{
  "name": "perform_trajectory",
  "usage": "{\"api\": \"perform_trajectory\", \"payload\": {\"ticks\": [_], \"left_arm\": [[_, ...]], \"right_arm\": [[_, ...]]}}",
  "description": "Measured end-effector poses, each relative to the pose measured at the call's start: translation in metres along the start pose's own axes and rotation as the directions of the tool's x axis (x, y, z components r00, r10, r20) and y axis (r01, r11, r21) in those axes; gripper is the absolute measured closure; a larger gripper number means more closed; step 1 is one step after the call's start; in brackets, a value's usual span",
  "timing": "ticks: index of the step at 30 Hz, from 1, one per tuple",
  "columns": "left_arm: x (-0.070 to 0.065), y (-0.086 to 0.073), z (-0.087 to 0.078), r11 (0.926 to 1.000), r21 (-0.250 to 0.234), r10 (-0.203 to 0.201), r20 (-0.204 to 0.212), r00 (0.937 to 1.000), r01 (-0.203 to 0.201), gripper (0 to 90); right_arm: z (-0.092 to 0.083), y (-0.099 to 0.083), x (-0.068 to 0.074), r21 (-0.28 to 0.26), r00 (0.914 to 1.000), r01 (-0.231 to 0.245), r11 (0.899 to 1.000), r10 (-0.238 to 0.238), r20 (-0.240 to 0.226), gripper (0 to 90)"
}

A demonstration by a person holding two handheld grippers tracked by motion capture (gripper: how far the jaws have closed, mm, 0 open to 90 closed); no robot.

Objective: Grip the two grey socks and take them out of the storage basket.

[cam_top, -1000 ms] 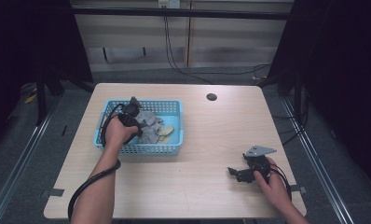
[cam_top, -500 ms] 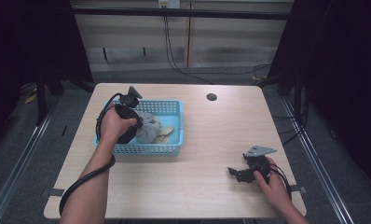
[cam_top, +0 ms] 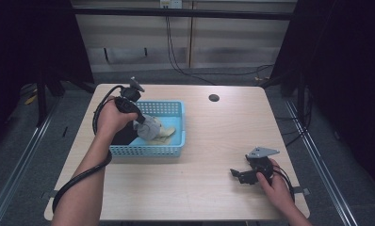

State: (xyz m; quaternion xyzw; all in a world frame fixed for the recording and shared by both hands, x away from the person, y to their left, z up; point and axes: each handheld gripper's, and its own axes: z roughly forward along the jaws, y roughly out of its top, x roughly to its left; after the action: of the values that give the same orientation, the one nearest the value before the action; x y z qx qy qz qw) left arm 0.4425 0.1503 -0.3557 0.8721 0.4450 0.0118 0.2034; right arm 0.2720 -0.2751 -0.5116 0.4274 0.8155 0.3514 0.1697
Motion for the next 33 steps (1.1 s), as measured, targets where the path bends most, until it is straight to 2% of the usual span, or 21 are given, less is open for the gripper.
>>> {"api": "perform_trajectory", "payload": {"ticks": [7, 20, 24, 33], "left_arm": [[-0.009, 0.005, -0.013, 0.9994, -0.008, 0.034, 0.003, 0.9994, -0.034, 87.3], [-0.021, 0.01, -0.03, 0.9981, -0.006, 0.062, 0.023, 0.9978, -0.062, 87.3], [-0.023, 0.012, -0.033, 0.9965, 0.002, 0.083, 0.028, 0.9961, -0.083, 87.2], [-0.039, 0.018, -0.043, 0.9908, -0.005, 0.135, 0.037, 0.9902, -0.135, 87.3]], "right_arm": [[0.0, 0.0, 0.0, -0.001, 1.0, 0.001, 1.0, -0.001, 0.0, 10.8], [0.0, 0.0, 0.0, 0.0, 1.0, -0.002, 1.0, 0.002, -0.002, 10.8], [0.0, 0.0, 0.0, -0.001, 1.0, 0.001, 1.0, -0.001, 0.0, 10.8], [0.0, 0.0, 0.0, -0.001, 1.0, -0.002, 1.0, 0.002, -0.002, 10.8]]}}
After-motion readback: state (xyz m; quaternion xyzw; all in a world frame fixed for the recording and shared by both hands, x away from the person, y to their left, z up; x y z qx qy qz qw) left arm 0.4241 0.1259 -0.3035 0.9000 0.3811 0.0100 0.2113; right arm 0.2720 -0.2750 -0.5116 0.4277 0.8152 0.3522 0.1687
